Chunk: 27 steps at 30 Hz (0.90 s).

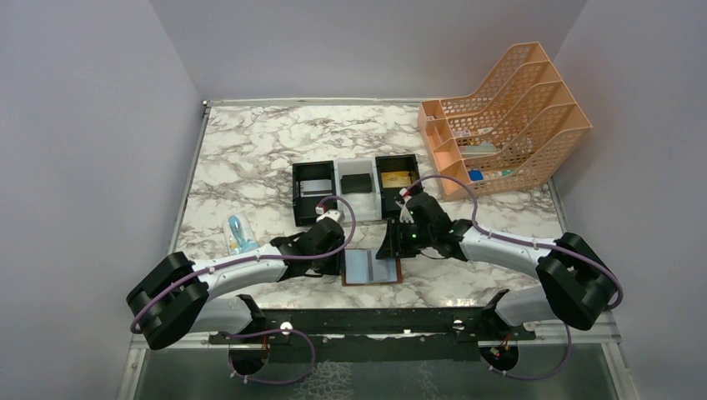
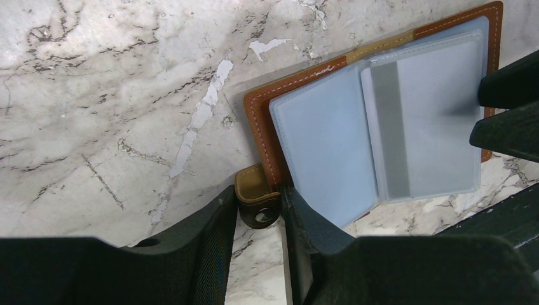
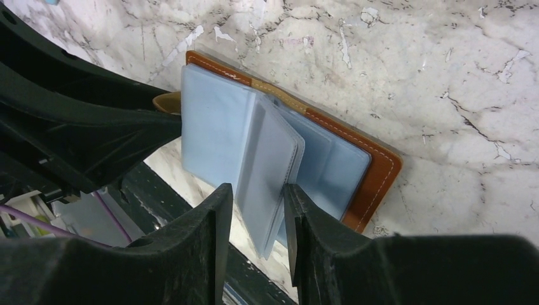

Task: Take the credit cards out of the card holder

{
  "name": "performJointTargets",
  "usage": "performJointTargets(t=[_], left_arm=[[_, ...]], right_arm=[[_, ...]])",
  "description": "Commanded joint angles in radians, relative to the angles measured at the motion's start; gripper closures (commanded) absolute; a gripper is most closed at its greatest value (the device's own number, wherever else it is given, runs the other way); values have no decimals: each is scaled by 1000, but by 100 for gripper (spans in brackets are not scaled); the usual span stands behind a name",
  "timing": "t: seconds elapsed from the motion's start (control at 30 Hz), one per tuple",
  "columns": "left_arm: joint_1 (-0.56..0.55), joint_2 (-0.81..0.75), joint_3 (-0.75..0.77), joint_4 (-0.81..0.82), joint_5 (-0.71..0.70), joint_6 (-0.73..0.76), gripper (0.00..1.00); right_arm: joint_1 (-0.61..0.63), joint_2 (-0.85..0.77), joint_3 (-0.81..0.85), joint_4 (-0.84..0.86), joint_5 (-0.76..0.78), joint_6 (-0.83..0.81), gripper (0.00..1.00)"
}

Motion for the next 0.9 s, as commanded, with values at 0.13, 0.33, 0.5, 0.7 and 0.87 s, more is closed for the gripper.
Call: performJointTargets(t=[0.13, 0.33, 0.5, 0.7, 0.87], left_arm=[[-12, 26, 18, -7, 15, -1, 67], [-12, 26, 20, -8, 14, -1, 67], [-12, 23, 20, -7, 13, -3, 67], [-14, 29, 26, -7, 15, 0, 67], [-14, 22, 21, -8, 14, -5, 67]], right_arm=[[5, -16, 69, -82, 20, -54, 65], [6, 9, 94, -121, 0, -108, 67], [7, -7, 119, -166, 25, -140, 68], [6, 0, 103, -69, -122, -104, 68], [7, 7, 113, -103, -75, -113, 68]])
